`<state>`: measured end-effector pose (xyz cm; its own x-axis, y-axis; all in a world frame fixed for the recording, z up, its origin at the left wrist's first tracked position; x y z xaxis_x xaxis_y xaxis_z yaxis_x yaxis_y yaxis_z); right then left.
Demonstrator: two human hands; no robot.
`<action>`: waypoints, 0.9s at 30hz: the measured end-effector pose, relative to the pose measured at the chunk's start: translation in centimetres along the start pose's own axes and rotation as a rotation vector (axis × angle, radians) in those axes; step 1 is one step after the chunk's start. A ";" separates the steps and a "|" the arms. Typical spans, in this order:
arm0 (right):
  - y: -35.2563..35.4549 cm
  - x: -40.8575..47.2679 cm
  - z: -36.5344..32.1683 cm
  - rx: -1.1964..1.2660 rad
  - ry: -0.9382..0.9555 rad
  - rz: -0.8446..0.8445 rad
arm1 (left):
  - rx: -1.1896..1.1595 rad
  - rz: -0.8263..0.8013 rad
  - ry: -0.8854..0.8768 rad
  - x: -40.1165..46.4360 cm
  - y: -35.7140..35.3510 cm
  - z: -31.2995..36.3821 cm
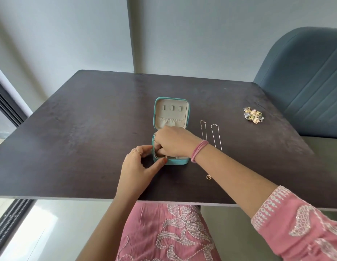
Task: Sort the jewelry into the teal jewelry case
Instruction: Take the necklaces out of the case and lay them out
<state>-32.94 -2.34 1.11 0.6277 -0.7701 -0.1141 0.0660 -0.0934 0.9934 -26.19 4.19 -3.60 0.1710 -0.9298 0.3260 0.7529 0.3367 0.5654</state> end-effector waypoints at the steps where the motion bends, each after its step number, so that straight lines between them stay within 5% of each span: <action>1: -0.1 0.0 0.0 0.002 0.014 -0.013 | 0.001 0.002 0.003 0.0 0.0 0.0; 6: -0.9 0.0 0.5 0.153 0.071 -0.127 | -0.033 -0.008 0.018 -0.1 0.2 0.1; 16: 5.2 -2.1 5.7 0.905 -0.038 -0.138 | -0.178 -0.045 -0.019 1.7 1.2 2.4; 27: 11.5 -4.6 8.9 1.300 -0.067 -0.010 | -0.762 -0.213 -0.069 4.6 -1.1 9.6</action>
<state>-41.98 -5.54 13.00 0.5892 -0.7920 -0.1597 -0.7483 -0.6095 0.2617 -32.35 1.01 4.57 -0.0464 -0.9430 0.3297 0.9969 -0.0648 -0.0452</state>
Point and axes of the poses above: each hand's wrist, its own x-axis towards the middle knuckle, its own y-axis out of the back of the hand, z = x × y, the point moved 9 cm from there along x, towards the middle knuckle, and after that the axes turned 12 degrees about -y, right-handed, at the moved point
